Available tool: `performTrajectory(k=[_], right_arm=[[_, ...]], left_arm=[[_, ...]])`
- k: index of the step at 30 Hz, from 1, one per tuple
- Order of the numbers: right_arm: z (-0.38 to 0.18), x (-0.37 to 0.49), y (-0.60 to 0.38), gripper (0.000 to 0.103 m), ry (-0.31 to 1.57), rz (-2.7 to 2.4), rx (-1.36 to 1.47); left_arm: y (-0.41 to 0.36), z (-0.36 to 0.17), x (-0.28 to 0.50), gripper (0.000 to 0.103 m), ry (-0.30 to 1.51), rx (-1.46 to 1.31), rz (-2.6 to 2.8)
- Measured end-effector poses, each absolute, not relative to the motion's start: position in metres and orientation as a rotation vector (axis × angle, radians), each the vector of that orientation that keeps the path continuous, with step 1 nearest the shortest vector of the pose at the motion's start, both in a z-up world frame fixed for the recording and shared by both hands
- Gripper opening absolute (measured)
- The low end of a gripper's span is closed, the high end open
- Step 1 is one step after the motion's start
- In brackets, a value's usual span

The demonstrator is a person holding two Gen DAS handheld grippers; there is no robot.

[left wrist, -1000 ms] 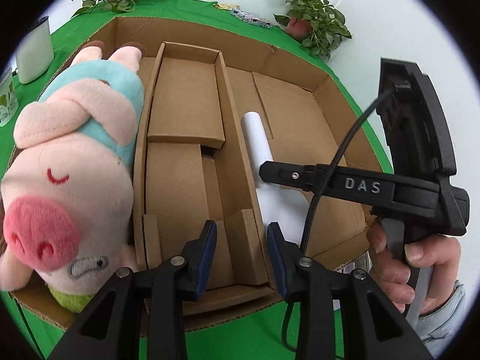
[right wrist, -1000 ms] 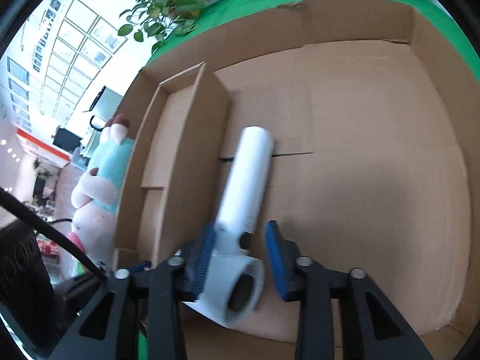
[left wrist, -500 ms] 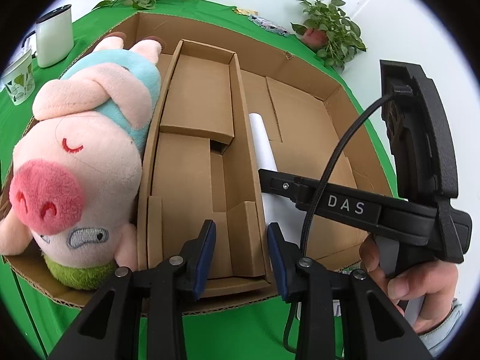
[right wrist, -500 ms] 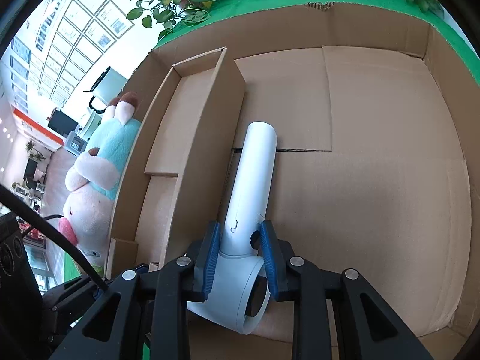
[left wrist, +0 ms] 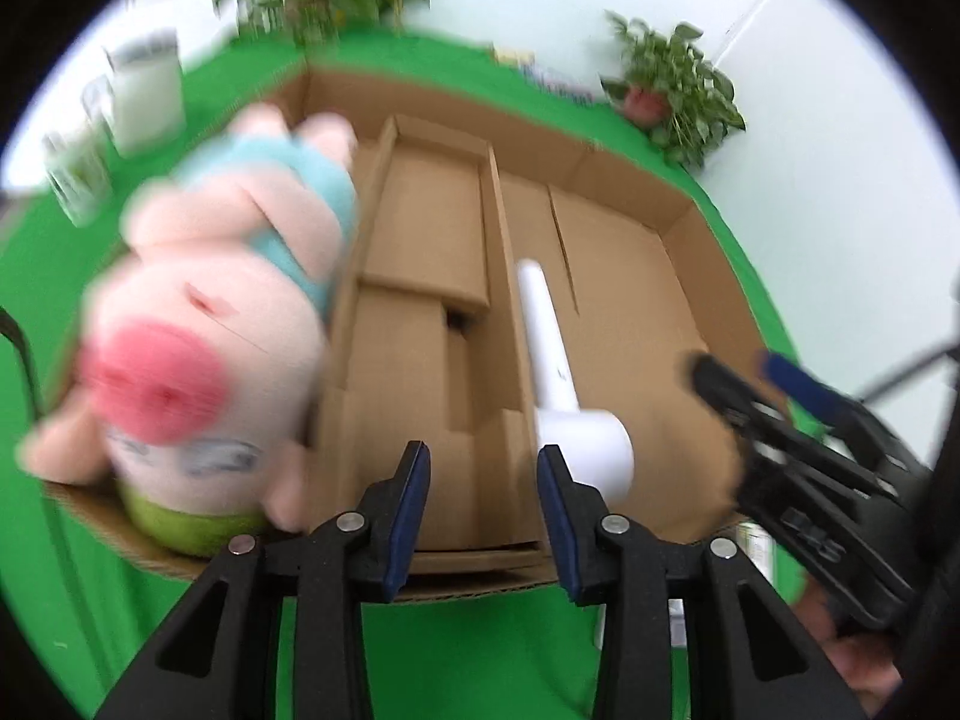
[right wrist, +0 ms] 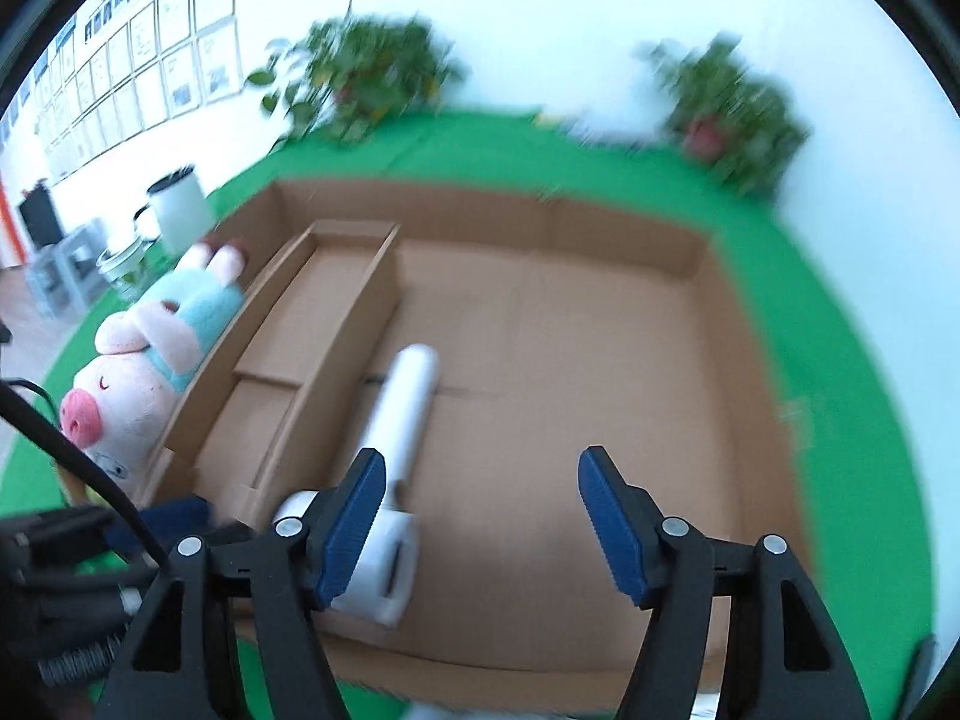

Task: Organize objects
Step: 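Open the right gripper and withdraw it from the box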

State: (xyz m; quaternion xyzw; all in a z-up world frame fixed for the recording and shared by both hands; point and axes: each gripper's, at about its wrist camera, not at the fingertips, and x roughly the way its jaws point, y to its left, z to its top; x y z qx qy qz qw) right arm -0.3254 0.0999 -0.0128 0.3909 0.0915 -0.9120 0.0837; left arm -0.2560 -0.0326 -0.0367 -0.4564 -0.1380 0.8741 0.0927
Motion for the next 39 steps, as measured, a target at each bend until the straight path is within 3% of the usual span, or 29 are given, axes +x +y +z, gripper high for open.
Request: performTrajectory(k=[2, 4, 6, 8, 14, 15, 17, 18, 19, 20, 21, 22, 23, 25, 27, 28, 39], right_arm=[[-0.001, -0.3, 0.114, 0.076, 0.276, -2.817, 1.059], [0.008, -0.273, 0.123, 0.077, 0.276, -2.859, 0.955], [0.015, -0.25, 0.129, 0.078, 0.27, -2.878, 0.879], [0.021, -0.231, 0.136, 0.078, 0.254, -2.903, 0.828], [0.032, -0.188, 0.154, 0.076, 0.158, -2.915, 0.776], [0.03, -0.184, 0.157, 0.072, 0.147, -2.912, 0.78], [0.027, -0.178, 0.16, 0.02, 0.137, -2.899, 0.822], [0.025, -0.176, 0.162, 0.013, 0.137, -2.89, 0.843], [0.024, -0.172, 0.163, 0.013, 0.13, -2.876, 0.838], [0.023, -0.168, 0.164, 0.013, 0.124, -2.871, 0.82], [0.023, -0.164, 0.165, 0.014, 0.119, -2.871, 0.801], [0.024, -0.159, 0.166, 0.023, 0.109, -2.869, 0.788], [0.025, -0.157, 0.168, 0.055, 0.096, -2.868, 0.786], [0.027, -0.152, 0.172, 0.101, 0.053, -2.874, 0.756], [0.029, -0.146, 0.176, 0.101, 0.032, -2.882, 0.702], [0.029, -0.144, 0.176, 0.101, 0.036, -2.869, 0.701], [0.016, -0.142, 0.173, 0.101, 0.081, -2.826, 0.758]], left_arm=[[-0.027, -0.018, -0.239, 0.036, -0.313, -1.231, 2.694], [-0.02, 0.002, -0.223, 0.039, -0.23, -1.099, 2.763], [-0.015, 0.02, -0.205, 0.062, -0.163, -0.974, 2.822], [-0.014, 0.033, -0.185, 0.077, -0.125, -0.867, 2.885], [-0.012, 0.053, -0.152, 0.079, -0.082, -0.666, 2.956], [-0.013, 0.052, -0.146, 0.079, -0.092, -0.655, 2.969], [-0.017, 0.052, -0.142, 0.079, -0.124, -0.647, 2.979], [-0.02, 0.052, -0.139, 0.068, -0.146, -0.656, 2.977], [-0.023, 0.051, -0.138, 0.055, -0.168, -0.678, 2.969], [-0.025, 0.05, -0.139, 0.024, -0.18, -0.716, 2.949], [-0.026, 0.048, -0.139, 0.014, -0.181, -0.761, 2.937], [-0.027, 0.047, -0.139, 0.014, -0.172, -0.773, 2.95], [-0.026, 0.047, -0.136, 0.014, -0.156, -0.758, 2.969], [-0.024, 0.049, -0.13, 0.026, -0.114, -0.715, 3.004], [-0.021, 0.052, -0.124, 0.096, -0.079, -0.687, 3.036], [-0.021, 0.054, -0.12, 0.099, -0.085, -0.647, 3.049], [-0.022, 0.047, -0.122, 0.099, -0.079, -0.661, 3.016]])
